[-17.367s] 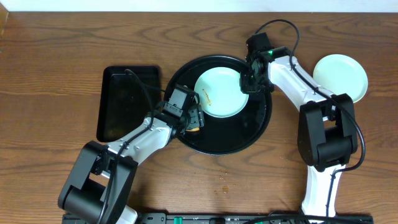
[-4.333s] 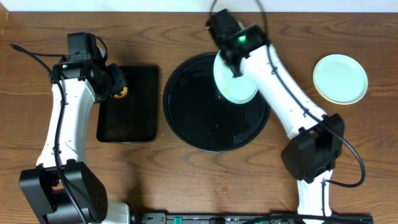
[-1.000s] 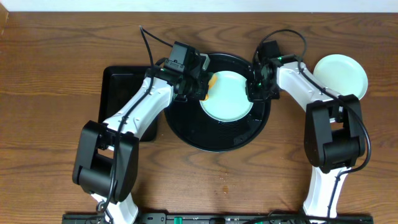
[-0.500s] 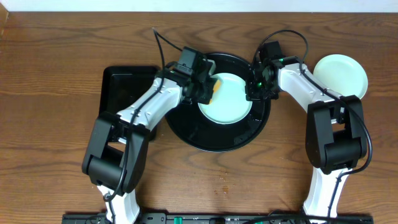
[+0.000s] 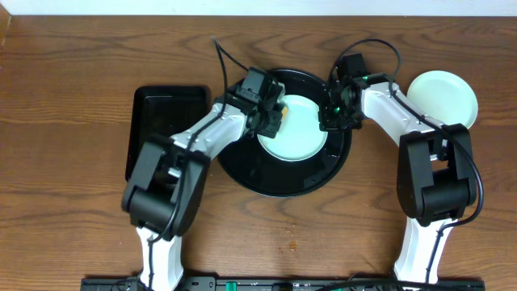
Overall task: Clean dirty plates on tray and stack at the side
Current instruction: 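Scrub the green plate with sponge in left gripper while right holds rim, then move left gripper with sponge back over the small black tray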
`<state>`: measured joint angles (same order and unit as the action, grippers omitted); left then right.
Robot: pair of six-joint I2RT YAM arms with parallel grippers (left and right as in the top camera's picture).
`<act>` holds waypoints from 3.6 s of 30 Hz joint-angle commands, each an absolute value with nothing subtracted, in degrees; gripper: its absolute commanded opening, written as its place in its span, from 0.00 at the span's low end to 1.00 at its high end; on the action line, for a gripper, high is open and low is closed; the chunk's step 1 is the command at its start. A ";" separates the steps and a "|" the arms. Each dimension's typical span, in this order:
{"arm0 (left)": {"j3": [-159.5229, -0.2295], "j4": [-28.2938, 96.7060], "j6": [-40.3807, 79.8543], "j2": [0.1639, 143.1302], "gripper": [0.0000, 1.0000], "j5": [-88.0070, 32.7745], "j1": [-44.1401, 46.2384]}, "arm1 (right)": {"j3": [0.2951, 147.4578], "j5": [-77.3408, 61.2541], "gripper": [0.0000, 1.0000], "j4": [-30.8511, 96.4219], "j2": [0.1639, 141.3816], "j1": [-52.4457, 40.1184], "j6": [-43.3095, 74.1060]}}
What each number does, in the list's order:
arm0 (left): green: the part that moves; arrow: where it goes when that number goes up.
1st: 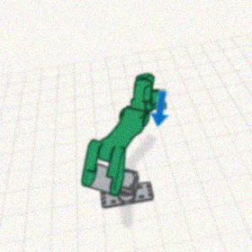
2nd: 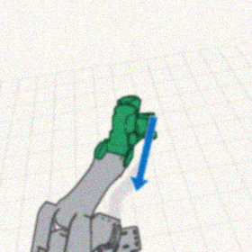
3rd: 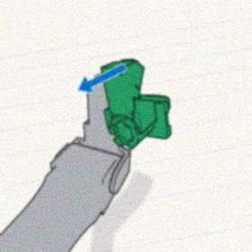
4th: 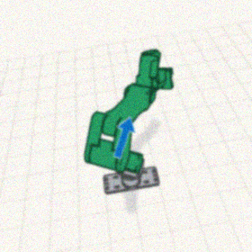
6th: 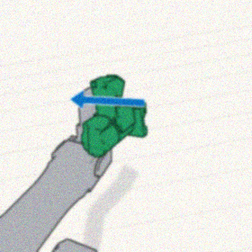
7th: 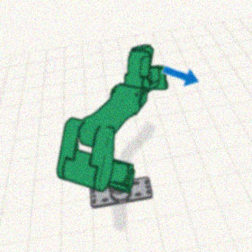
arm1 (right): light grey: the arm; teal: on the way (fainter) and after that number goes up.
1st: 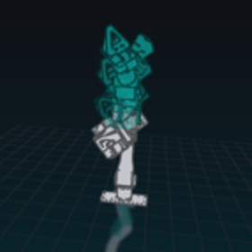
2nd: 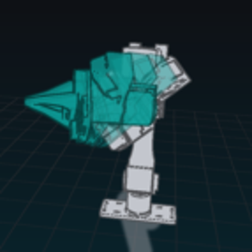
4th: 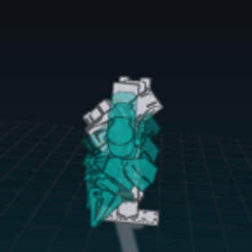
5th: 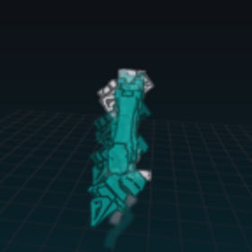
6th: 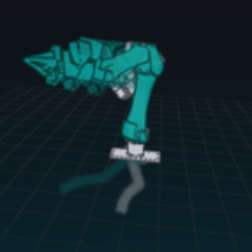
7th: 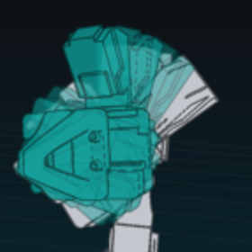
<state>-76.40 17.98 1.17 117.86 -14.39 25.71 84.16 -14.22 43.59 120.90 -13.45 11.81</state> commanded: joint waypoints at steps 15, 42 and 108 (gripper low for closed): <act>-76.27 23.09 1.34 120.92 0.08 -19.53 25.82 | 81.87 -13.56 0.01 43.38 121.43 -13.58 12.16; -79.31 23.49 5.21 110.17 0.07 -24.16 24.82 | 80.16 -13.56 0.01 41.12 121.43 -13.58 13.26; -78.28 27.75 15.29 92.68 0.08 10.07 21.32 | 81.67 -13.56 0.01 40.49 120.79 -13.56 12.67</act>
